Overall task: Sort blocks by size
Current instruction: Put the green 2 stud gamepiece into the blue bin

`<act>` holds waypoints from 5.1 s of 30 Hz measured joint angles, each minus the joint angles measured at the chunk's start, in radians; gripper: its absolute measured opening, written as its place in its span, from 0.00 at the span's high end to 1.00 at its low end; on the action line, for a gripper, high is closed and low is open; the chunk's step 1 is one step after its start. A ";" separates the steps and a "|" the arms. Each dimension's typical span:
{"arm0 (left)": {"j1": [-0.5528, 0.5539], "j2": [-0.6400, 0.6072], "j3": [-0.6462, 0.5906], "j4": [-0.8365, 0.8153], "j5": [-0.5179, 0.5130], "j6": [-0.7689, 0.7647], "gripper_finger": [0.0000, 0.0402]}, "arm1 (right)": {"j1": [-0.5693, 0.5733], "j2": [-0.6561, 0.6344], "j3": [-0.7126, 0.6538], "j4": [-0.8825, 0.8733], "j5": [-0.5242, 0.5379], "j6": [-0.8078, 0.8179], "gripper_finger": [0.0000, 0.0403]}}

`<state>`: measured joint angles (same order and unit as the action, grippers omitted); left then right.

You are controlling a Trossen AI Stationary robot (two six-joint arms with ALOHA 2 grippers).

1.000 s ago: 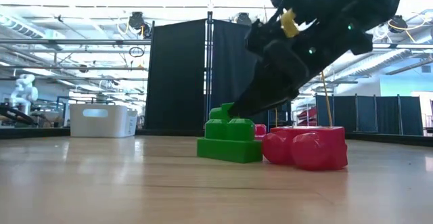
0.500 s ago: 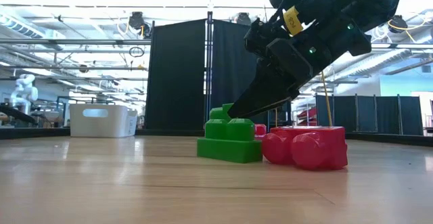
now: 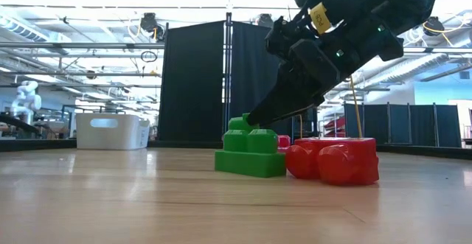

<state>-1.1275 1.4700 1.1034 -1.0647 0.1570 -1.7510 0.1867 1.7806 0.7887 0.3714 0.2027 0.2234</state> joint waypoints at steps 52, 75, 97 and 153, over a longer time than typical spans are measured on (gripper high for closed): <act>0.251 -0.081 0.003 0.075 -0.800 0.484 0.39 | 0.025 0.011 0.001 0.348 -0.105 -0.139 0.70; 0.404 0.129 0.002 0.310 -0.925 0.757 0.39 | 0.062 -0.092 0.000 0.308 -0.104 -0.188 0.70; 0.509 0.167 -0.051 0.584 -0.914 0.958 0.39 | 0.088 -0.091 0.000 0.322 -0.098 -0.214 0.70; 0.620 0.318 -0.180 1.501 -0.891 1.521 0.66 | 0.101 -0.090 0.001 0.324 -0.100 -0.165 0.70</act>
<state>-0.5073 1.7882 0.9237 0.4362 -0.7339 -0.2295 0.2881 1.6905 0.7895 0.6953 0.1029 0.0579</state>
